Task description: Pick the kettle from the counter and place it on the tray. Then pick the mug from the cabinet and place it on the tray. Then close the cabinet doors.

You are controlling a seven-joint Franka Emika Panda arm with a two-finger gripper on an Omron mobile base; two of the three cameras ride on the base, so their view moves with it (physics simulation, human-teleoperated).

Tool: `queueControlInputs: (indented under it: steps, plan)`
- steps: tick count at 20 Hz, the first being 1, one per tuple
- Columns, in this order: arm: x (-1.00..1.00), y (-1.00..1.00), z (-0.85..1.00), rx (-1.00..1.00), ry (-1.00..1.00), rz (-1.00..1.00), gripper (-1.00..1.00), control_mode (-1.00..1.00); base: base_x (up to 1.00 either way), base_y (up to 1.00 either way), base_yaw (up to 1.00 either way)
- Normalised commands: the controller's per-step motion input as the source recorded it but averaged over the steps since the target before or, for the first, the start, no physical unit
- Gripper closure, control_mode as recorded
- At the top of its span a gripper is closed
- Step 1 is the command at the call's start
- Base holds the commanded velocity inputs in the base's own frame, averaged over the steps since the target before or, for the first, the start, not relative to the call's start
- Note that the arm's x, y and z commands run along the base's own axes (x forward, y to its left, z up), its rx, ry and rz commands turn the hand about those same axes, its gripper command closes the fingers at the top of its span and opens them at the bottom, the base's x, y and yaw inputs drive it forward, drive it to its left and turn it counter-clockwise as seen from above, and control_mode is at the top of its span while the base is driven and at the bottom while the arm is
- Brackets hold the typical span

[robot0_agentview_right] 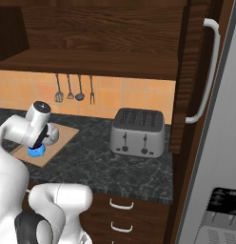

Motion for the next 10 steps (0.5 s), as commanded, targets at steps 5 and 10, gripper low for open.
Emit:
queueControlInputs:
  steps: [5, 10]
  plan:
    - [-0.1, 0.03, 0.03, 0.0, 0.0, -0.05, -1.0, -1.0, 0.0, 0.0, 0.0]
    - [-0.16, 0.0, 0.31, -0.01, -0.01, -0.12, -1.0, -1.0, 0.0, 0.0, 0.0]
